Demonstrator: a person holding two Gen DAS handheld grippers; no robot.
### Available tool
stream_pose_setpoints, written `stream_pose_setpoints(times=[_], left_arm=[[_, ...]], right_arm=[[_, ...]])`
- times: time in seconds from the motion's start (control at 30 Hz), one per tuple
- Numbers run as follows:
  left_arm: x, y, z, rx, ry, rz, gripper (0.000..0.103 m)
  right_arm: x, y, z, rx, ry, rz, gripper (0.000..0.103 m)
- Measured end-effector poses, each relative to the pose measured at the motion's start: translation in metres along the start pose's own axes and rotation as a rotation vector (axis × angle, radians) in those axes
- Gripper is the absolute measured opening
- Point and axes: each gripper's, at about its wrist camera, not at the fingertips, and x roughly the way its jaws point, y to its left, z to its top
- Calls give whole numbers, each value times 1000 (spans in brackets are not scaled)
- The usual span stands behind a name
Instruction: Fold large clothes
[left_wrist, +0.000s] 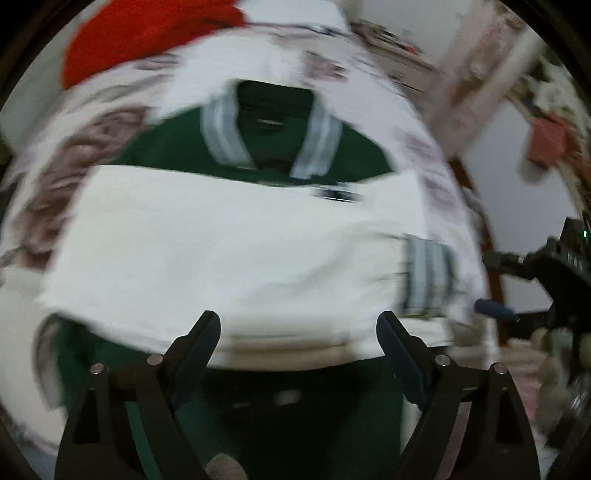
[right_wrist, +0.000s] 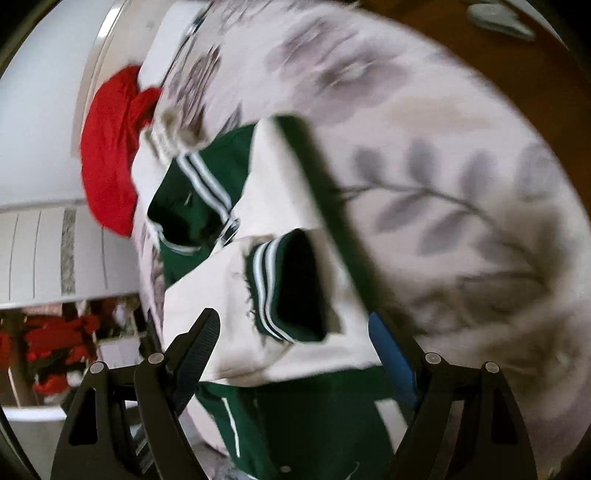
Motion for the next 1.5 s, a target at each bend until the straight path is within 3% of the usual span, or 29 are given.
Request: stream_pose_setpoints(times=[0.07, 0.1, 0.13, 0.2, 0.33, 0.4, 0.43, 0.5, 0.53, 0.63, 0.77, 0.8, 0.83, 0.87, 0.97, 1.03, 1.1, 1.2, 1.3, 1.43, 1.5], left_arm=[[-4, 21, -9, -20, -13, 78, 86], [-4, 36, -17, -27, -14, 133, 86], [-3, 45, -23, -30, -8, 165, 86], [4, 72, -42, -49, 41, 227, 86], [19, 104, -78, -78, 122, 297, 86], [21, 113, -93, -90, 145, 321, 86], [20, 114, -97, -92, 147, 328, 86], [18, 113, -109, -86, 133, 349, 86], [20, 112, -109, -77, 126, 358, 86], [26, 106, -121, -57, 128, 360, 86], [46, 99, -133, -15, 129, 365, 86], [53, 98, -135, 1, 139, 366, 86], [61, 98, -139, 13, 151, 367, 86], [67, 100, -142, 14, 148, 355, 87], [75, 114, -144, -23, 129, 319, 102], [77, 124, -146, -61, 129, 259, 103], [77, 127, -146, -58, 126, 233, 103], [71, 126, -146, -44, 145, 217, 103], [49, 127, -147, -88, 142, 195, 103], [-3, 114, -162, -184, 97, 80, 103], [-18, 92, -178, -217, 118, -20, 103]], right_arm=[[28, 10, 7, -39, 75, -28, 84], [46, 16, 9, -68, 115, -46, 77], [55, 23, 9, -103, 118, -81, 47], [67, 39, 9, -214, 101, -228, 11], [62, 30, 23, -163, 48, -309, 10], [44, 23, 19, -155, 53, -277, 14], [32, 19, 13, -165, 53, -278, 27], [4, 10, -9, -207, 31, -377, 50], [-1, 7, -16, -221, 36, -410, 50], [13, -4, -45, -276, 144, -495, 50], [72, 21, -69, -441, 238, -543, 50], [79, 27, -71, -477, 220, -582, 40], [83, 33, -69, -504, 157, -653, 12], [83, 32, -65, -483, 119, -682, 12], [62, -4, -47, -212, 26, -644, 12], [55, -28, -45, -109, -12, -643, 11], [60, -40, -46, -47, 28, -569, 11], [52, -26, -55, -65, 66, -539, 16], [39, -10, -75, -106, 92, -519, 31], [42, -2, -118, -177, 178, -469, 33], [58, -15, -141, -198, 262, -444, 33]])
